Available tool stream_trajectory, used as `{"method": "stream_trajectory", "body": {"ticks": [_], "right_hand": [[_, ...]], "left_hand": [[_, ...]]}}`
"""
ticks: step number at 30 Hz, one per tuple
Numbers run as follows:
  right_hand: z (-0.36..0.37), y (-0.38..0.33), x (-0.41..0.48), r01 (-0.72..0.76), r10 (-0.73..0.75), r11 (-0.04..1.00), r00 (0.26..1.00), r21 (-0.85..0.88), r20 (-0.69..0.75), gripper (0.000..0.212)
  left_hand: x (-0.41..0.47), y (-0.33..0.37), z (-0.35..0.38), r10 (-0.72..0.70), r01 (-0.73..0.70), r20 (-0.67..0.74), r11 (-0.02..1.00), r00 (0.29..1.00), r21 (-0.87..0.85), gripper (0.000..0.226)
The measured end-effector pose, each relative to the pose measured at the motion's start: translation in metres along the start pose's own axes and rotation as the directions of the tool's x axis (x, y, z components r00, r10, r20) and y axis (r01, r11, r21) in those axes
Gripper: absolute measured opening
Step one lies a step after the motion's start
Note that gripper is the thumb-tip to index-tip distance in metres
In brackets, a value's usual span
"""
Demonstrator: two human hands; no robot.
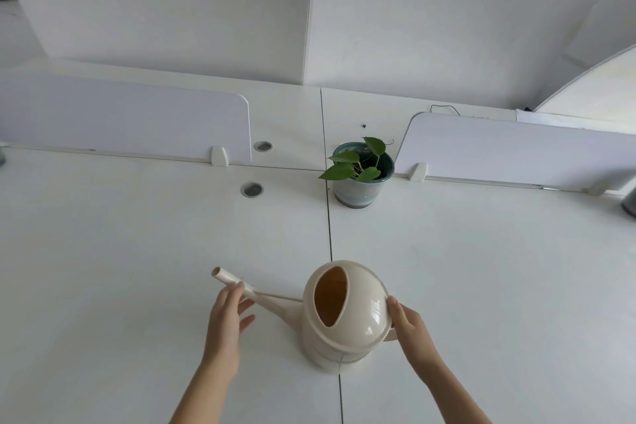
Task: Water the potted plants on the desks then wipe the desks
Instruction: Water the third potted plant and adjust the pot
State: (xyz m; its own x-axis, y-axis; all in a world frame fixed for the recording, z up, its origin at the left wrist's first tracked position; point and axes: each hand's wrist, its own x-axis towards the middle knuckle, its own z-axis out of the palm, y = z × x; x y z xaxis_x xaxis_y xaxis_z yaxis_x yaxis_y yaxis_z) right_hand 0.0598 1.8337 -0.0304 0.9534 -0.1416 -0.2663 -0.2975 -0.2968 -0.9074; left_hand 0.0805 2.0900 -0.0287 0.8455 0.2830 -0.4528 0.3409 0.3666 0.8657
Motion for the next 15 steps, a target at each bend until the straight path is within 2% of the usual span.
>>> {"method": "stream_trajectory", "body": {"ticks": [2,5,7,8,11,15], "right_hand": [[0.001,-0.003,-0.002,-0.001,0.001,1.0,1.0,0.003,-0.021,0.057],[0.001,-0.006,-0.006,-0.008,0.009,1.0,0.999,0.018,-0.049,0.092],[0.001,-0.006,-0.008,0.0,0.002,0.999,0.998,0.032,-0.057,0.104],[0.001,-0.007,-0.01,0.001,0.001,0.999,0.999,0.037,-0.052,0.101],[0.002,-0.009,-0.011,-0.028,0.03,0.998,0.999,0.056,-0.028,0.056],[0.001,-0.018,-0.015,-0.074,0.075,0.996,0.997,0.04,-0.021,0.042]], "left_hand": [[-0.002,0.001,0.007,-0.014,0.013,0.037,1.0,0.999,0.024,0.019],[-0.001,0.002,0.007,-0.023,0.022,0.03,0.999,0.999,0.042,0.017],[0.001,0.002,0.006,-0.024,0.023,0.034,0.998,0.999,0.054,0.017],[0.001,0.002,0.005,-0.024,0.022,0.036,0.998,0.999,0.057,0.017],[0.001,0.0,0.003,-0.027,0.024,0.047,0.998,0.999,0.054,0.016],[0.001,0.0,0.002,-0.034,0.031,0.06,0.999,0.998,0.044,0.018]]}}
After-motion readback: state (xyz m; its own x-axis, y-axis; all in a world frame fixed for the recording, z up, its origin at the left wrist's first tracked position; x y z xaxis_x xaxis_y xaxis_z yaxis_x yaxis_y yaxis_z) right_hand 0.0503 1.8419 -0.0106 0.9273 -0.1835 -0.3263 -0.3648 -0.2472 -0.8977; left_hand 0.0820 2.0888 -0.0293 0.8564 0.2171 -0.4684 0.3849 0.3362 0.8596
